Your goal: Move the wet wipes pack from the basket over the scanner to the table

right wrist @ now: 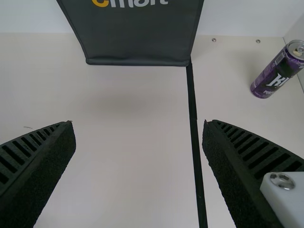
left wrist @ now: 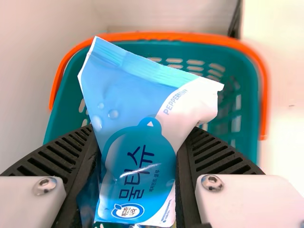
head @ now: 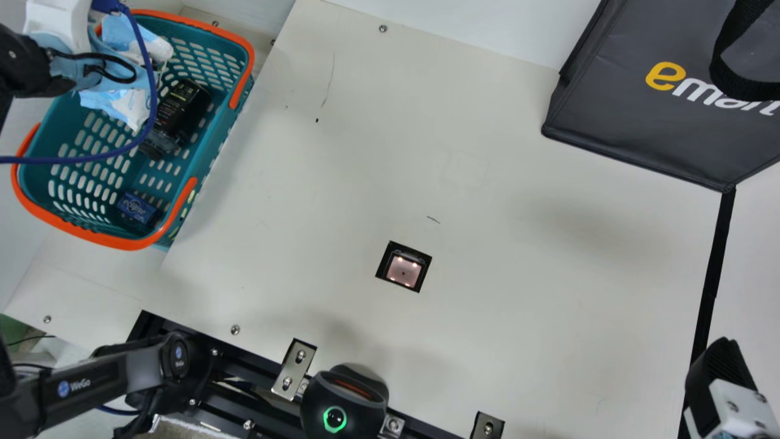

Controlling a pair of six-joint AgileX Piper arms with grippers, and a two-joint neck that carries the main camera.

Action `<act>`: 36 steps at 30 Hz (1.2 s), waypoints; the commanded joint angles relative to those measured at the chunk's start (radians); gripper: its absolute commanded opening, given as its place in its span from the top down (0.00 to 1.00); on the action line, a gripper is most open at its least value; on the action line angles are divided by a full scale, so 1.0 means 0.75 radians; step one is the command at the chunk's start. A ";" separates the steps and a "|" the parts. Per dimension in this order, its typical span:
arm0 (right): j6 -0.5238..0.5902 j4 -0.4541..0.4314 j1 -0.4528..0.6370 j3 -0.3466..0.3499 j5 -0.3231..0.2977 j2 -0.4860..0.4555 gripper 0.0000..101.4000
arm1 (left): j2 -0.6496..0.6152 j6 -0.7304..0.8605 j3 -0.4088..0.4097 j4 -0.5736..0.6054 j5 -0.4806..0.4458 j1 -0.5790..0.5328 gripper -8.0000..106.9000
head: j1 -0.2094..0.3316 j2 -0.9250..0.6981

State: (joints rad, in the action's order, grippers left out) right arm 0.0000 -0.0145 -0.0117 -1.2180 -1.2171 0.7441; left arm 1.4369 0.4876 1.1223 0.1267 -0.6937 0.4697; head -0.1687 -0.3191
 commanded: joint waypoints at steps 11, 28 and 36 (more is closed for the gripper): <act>0.000 0.000 0.000 0.000 0.001 0.000 0.06 | -0.081 -0.282 0.073 -0.154 -0.204 -0.351 1.00 | 0.041 -0.003; 0.000 0.000 0.000 0.000 0.001 0.000 0.06 | -0.001 -0.753 0.154 -0.252 -0.506 -0.918 1.00 | 0.041 -0.003; 0.000 0.000 0.000 0.000 0.001 0.000 0.06 | 0.058 -0.958 0.172 -0.200 -0.621 -1.176 1.00 | 0.041 -0.003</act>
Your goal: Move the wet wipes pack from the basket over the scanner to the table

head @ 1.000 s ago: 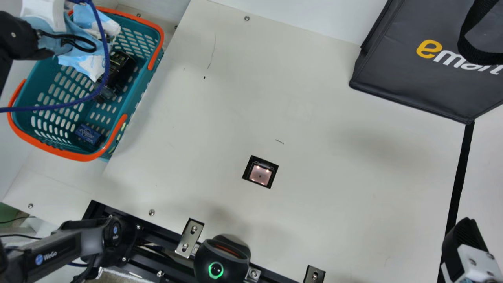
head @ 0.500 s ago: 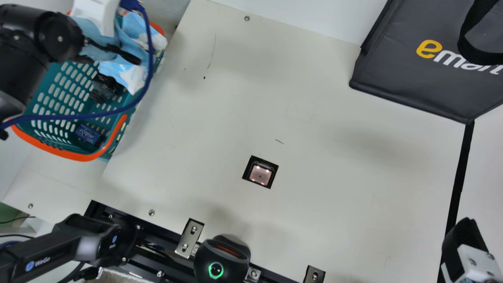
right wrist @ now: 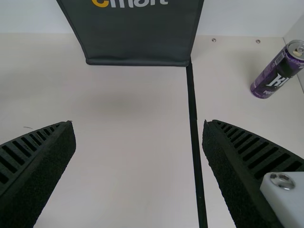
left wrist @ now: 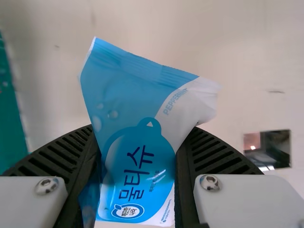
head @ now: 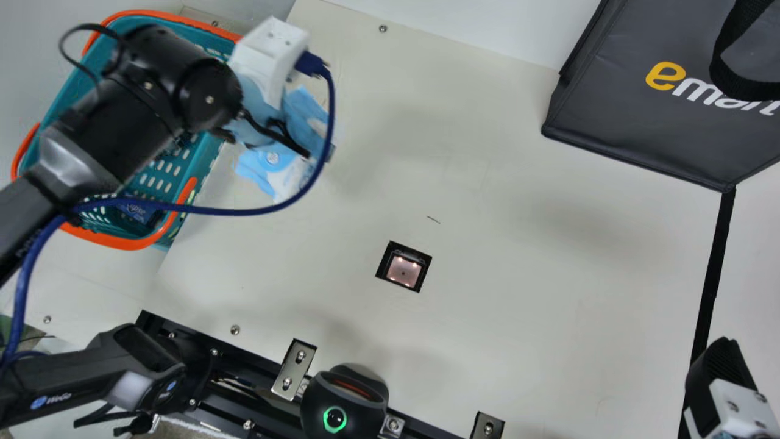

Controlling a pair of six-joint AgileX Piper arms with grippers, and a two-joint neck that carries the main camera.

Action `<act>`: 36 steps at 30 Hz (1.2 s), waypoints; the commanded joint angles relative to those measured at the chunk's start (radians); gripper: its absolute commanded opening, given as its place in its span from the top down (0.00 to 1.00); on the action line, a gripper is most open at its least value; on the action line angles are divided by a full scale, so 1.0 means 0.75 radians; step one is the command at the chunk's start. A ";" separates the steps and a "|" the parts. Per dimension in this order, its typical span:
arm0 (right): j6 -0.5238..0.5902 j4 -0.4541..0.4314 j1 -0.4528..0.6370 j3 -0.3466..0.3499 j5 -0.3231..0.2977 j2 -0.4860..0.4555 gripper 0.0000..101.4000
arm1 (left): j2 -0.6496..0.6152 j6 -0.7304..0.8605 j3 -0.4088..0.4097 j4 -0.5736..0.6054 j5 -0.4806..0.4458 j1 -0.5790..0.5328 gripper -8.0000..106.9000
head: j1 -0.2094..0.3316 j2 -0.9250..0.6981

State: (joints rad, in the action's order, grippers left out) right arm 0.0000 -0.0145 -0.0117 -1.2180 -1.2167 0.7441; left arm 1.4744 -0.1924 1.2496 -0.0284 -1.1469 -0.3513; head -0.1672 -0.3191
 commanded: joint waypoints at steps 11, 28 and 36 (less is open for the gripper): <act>0.000 0.000 0.000 0.000 0.000 0.000 0.06 | 0.143 -0.373 0.057 0.103 -0.090 -0.385 1.00 | 0.039 -0.003; 0.000 0.000 0.000 0.000 -0.001 0.000 0.06 | 0.340 -0.826 0.059 0.198 0.033 -0.558 0.91 | 0.039 -0.003; 0.000 0.000 0.000 0.000 -0.001 0.000 0.06 | 0.369 -0.936 0.026 0.184 0.081 -0.571 0.68 | 0.039 -0.003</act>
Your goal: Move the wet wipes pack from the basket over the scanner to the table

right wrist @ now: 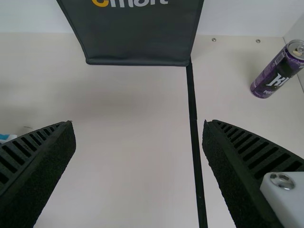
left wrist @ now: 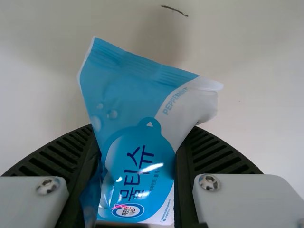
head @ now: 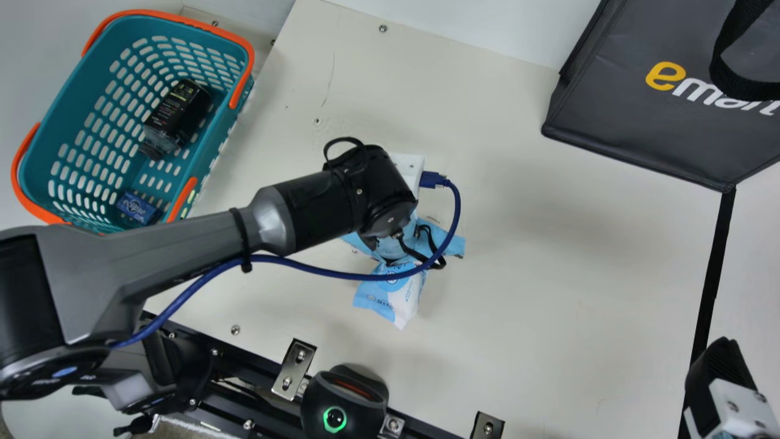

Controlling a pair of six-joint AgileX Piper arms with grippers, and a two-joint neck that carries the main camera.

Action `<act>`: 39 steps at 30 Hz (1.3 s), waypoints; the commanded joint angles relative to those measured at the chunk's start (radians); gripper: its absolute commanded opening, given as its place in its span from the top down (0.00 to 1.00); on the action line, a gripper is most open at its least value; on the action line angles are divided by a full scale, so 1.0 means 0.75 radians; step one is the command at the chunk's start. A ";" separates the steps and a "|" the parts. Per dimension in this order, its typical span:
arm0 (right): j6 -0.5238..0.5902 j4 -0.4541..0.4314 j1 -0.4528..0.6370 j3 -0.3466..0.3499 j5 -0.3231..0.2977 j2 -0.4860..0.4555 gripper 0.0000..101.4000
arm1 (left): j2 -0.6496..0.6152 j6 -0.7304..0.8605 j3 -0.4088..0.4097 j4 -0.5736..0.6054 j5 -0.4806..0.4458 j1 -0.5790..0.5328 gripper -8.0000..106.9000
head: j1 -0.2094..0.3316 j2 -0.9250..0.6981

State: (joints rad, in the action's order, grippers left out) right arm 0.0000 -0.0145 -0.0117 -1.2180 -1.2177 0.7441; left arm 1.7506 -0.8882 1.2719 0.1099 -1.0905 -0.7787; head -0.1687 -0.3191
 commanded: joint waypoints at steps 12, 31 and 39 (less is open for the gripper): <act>0.000 0.000 0.000 0.000 0.000 0.000 0.06 | -0.001 -0.044 -0.037 0.019 0.036 0.003 0.33 | 0.041 -0.003; 0.000 0.000 0.000 0.000 -0.001 0.000 0.06 | -0.030 -0.010 -0.072 0.027 0.046 -0.001 0.15 | 0.041 -0.003; 0.000 0.000 0.000 0.000 -0.001 0.000 0.06 | -0.066 0.035 -0.110 0.031 0.090 -0.005 0.15 | 0.041 0.121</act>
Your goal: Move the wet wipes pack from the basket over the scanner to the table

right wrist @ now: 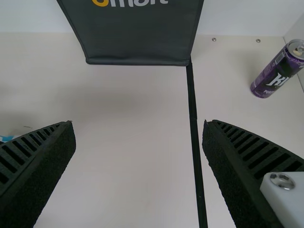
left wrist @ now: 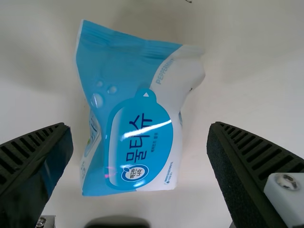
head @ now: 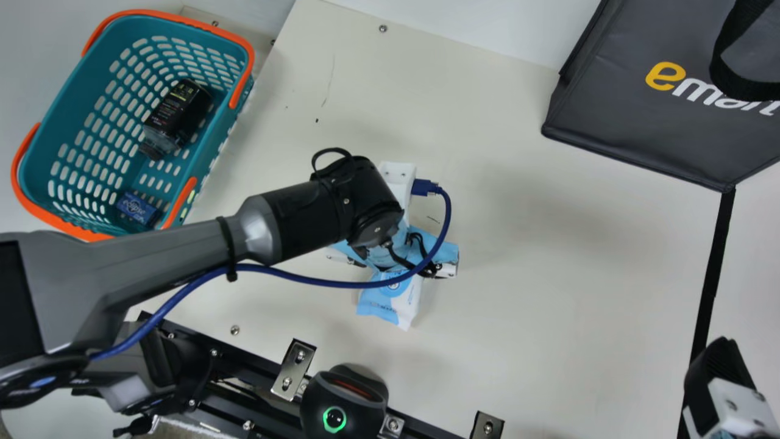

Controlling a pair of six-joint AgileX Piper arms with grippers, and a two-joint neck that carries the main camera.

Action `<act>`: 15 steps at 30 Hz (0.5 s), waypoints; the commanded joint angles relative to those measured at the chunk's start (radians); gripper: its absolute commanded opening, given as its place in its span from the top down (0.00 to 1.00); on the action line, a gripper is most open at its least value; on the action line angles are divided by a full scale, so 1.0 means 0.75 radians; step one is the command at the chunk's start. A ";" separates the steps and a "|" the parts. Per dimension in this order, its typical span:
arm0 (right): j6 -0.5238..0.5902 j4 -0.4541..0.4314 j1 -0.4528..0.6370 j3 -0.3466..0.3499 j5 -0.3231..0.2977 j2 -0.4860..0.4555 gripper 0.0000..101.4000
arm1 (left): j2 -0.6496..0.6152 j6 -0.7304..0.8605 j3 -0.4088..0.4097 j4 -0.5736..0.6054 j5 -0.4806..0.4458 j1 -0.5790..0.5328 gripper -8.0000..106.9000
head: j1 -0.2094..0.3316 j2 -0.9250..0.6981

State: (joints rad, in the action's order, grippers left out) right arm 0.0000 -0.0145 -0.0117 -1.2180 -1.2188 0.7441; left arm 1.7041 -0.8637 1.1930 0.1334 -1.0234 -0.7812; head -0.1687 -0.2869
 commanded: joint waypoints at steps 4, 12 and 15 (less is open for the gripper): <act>0.000 0.000 0.000 0.000 0.000 0.000 0.06 | -0.011 0.015 -0.017 -0.008 0.014 -0.006 0.15 | 0.041 0.202; 0.000 0.000 0.000 0.000 0.000 0.000 0.06 | 0.008 0.015 -0.043 -0.039 0.060 -0.035 0.15 | 0.041 0.419; 0.000 0.000 0.000 0.000 0.000 0.000 0.06 | 0.024 0.002 -0.057 -0.056 0.082 -0.049 0.15 | 0.041 0.419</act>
State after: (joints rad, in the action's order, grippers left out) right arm 0.0000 -0.0145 -0.0117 -1.2180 -1.2188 0.7441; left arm 1.7197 -0.8604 1.1529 0.0933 -0.9666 -0.8138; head -0.1687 0.0276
